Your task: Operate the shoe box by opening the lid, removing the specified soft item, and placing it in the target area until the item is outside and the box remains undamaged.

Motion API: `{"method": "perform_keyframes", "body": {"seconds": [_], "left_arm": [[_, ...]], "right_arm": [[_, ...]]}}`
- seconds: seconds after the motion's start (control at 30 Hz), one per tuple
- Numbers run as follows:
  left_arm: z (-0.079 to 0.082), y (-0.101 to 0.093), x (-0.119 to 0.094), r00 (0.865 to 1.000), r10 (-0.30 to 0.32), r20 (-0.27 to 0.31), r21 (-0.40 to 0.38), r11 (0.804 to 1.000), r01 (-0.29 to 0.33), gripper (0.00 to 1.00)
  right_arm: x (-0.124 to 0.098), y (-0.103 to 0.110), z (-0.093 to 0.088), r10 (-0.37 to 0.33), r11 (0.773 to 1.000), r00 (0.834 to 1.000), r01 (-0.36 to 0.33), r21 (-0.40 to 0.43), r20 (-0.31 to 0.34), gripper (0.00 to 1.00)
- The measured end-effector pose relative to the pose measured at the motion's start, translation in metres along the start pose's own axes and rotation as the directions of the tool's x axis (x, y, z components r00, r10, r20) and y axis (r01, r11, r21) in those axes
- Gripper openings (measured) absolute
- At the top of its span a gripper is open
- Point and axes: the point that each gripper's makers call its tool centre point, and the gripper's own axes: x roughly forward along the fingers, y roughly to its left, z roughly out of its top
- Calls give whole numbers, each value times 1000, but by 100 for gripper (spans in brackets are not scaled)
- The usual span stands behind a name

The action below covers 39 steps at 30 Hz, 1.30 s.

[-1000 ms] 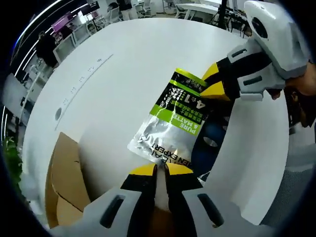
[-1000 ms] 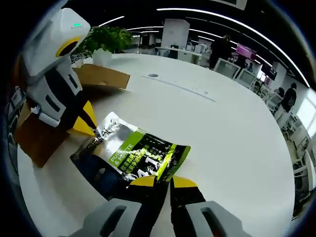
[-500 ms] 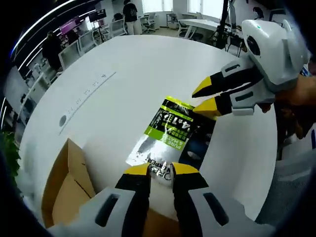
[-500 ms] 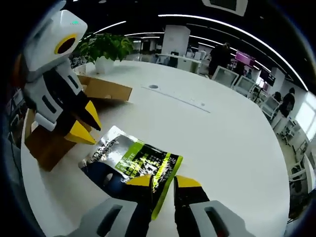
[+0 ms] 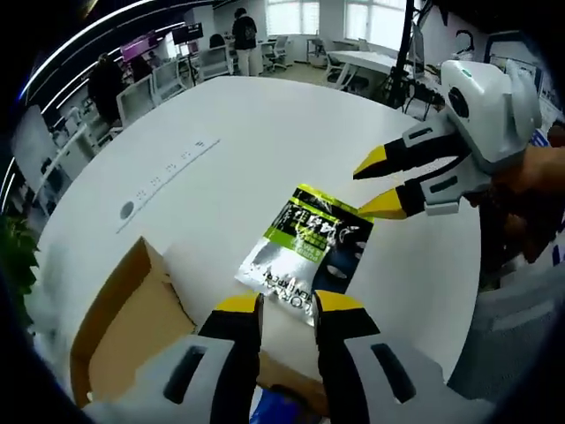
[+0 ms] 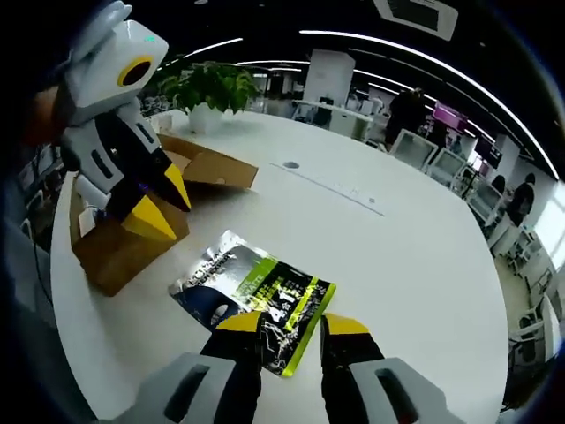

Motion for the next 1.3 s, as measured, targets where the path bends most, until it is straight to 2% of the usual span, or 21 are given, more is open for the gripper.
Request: {"method": "perform_keyframes", "body": {"seconds": [0.23,0.6,1.03,1.3], "left_arm": [[-5,3,-16,1000,-3,23,-34,999,3,28],[-18,25,-46,998,26,52,-93,995,-22,29],[-52,52,-78,994,85,64,-153,985,-75,31],[-84,71,-100,990,130,46,-194,974,-119,31]], "right_arm": [[-11,13,9,44,999,999,-44,-30,6,30],[-24,37,28,118,989,993,-116,-93,16,36],[-31,67,47,194,978,980,-189,-87,54,39],[-32,87,56,242,969,967,-237,-73,76,39]]}}
